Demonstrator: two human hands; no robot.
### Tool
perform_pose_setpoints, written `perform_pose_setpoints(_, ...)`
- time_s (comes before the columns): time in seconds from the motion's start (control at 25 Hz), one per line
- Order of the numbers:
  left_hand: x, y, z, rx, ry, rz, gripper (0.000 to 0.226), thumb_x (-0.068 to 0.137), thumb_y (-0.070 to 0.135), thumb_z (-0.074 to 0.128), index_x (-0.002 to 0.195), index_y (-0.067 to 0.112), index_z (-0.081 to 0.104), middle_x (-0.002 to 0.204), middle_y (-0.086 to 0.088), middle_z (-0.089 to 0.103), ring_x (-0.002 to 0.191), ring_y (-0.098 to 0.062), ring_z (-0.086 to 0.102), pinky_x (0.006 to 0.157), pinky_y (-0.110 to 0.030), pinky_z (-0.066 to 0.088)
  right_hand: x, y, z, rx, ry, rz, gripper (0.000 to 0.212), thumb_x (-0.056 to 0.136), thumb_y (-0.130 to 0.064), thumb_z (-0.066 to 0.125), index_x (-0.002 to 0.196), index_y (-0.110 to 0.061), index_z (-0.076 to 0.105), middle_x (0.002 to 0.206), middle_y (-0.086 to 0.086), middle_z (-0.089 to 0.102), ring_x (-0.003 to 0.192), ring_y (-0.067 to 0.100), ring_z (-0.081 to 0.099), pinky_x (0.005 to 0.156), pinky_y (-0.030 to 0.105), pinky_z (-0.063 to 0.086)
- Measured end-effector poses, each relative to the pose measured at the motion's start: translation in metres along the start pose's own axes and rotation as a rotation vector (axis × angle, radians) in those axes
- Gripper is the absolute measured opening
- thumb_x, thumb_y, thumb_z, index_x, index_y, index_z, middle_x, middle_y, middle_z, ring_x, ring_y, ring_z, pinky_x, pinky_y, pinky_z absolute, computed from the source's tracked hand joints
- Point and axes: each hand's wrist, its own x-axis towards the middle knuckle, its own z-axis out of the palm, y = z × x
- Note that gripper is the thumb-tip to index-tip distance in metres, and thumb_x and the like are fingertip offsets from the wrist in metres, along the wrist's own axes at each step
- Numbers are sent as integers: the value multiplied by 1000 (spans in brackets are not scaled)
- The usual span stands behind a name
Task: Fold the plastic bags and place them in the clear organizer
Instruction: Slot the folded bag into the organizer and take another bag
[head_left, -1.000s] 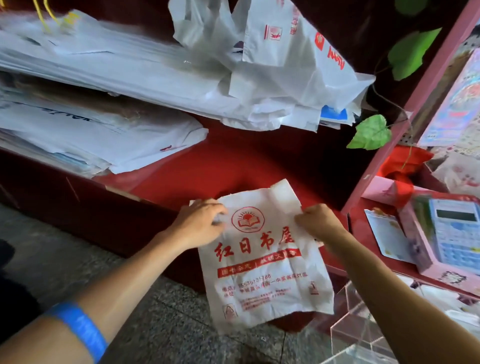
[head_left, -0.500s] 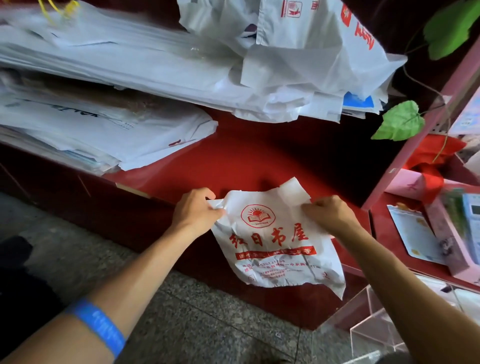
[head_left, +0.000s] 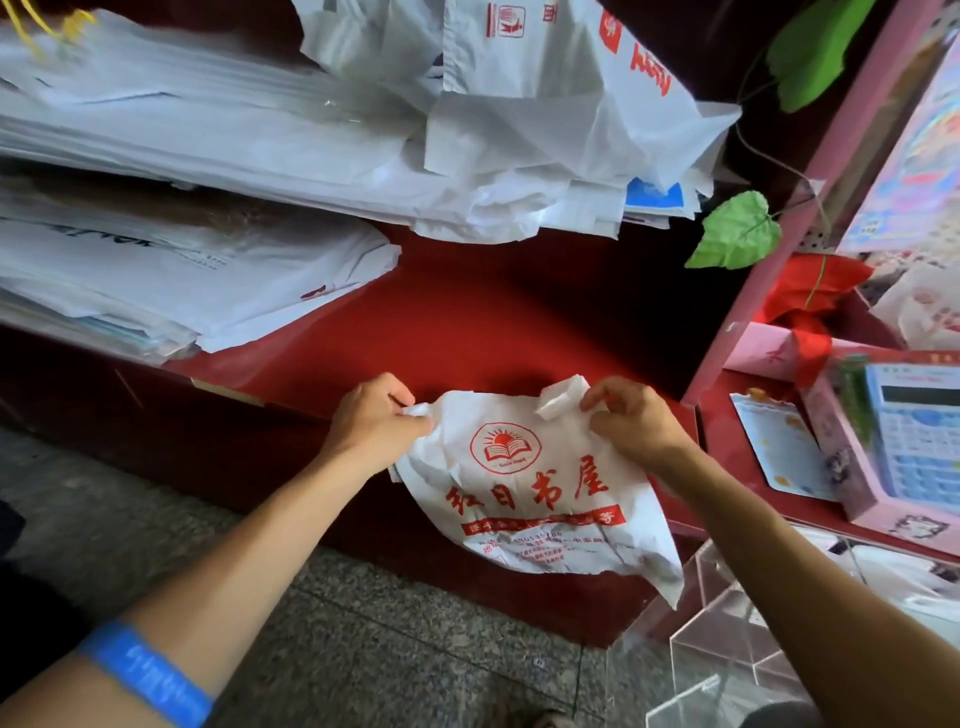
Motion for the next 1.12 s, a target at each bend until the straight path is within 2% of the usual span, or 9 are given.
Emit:
perform_pose_setpoints(0.08, -5, 4, 0, 171, -12, -4, 32, 71, 32, 81, 94, 21, 63, 90, 2, 65, 89, -22, 64, 79, -33, 52, -5, 3, -7, 120, -74, 28, 38, 89, 2, 51, 104, -25, 72, 104, 4, 68, 73, 17, 69, 55, 22, 56)
perform_pose_setpoints(0.2, -9, 6, 0, 81, -68, -17, 38, 68, 29, 85, 99, 21, 63, 86, 2, 68, 89, -21, 66, 83, -37, 55, -7, 7, -14, 91, -185, 49, 48, 89, 1, 51, 127, -25, 64, 111, 5, 67, 74, 14, 70, 56, 20, 55)
perform_pose_setpoints(0.36, -13, 9, -3, -121, -167, -82, 41, 59, 29, 87, 93, 20, 67, 78, -6, 73, 75, -20, 71, 81, -42, 59, -9, 6, -14, -5, -230, 69, 39, 92, -1, 47, 116, -21, 71, 114, 2, 65, 78, 14, 66, 61, 19, 54)
perform_pose_setpoints(0.52, -20, 14, -3, 64, -123, -82, 33, 79, 48, 75, 92, 20, 63, 70, -4, 73, 62, -18, 71, 71, -34, 60, -6, 5, -12, -104, -218, 52, 43, 91, -5, 49, 127, -22, 65, 117, 5, 65, 71, 7, 59, 53, 12, 42)
perform_pose_setpoints(0.68, -29, 16, -8, -46, -297, -179, 37, 86, 45, 71, 109, 20, 56, 75, -9, 75, 73, -23, 74, 74, -36, 59, 0, 6, -4, -364, -218, 12, 52, 89, -16, 47, 137, -36, 55, 139, 5, 56, 101, 21, 58, 65, 22, 42)
perform_pose_setpoints(0.84, -31, 13, -12, 27, -310, -218, 50, 84, 61, 65, 115, 27, 45, 91, -10, 70, 80, -26, 72, 69, -34, 58, -3, 3, 0, -430, -179, 11, 53, 90, -20, 47, 140, -36, 50, 131, 6, 60, 88, 20, 60, 61, 23, 47)
perform_pose_setpoints(0.92, -30, 7, -10, -78, -310, -266, 50, 85, 50, 71, 116, 23, 43, 96, -12, 67, 81, -23, 71, 67, -32, 57, -4, 2, 0, -455, -174, 4, 54, 89, -20, 49, 141, -36, 50, 127, 6, 62, 85, 19, 60, 61, 23, 48)
perform_pose_setpoints(1.04, -31, 0, -4, -281, -283, -231, 41, 76, 11, 81, 108, 9, 56, 87, -13, 71, 72, -19, 68, 67, -30, 55, -6, 3, -1, -461, -182, 15, 56, 87, -20, 49, 140, -38, 51, 122, 4, 64, 81, 18, 59, 56, 21, 44)
perform_pose_setpoints(1.12, -29, 5, -6, -403, -254, -179, 35, 65, 8, 80, 97, 10, 64, 74, -6, 68, 73, -20, 63, 70, -33, 51, -6, 2, -2, -457, -183, 18, 55, 86, -20, 49, 138, -38, 52, 119, 4, 64, 77, 16, 58, 53, 20, 43)
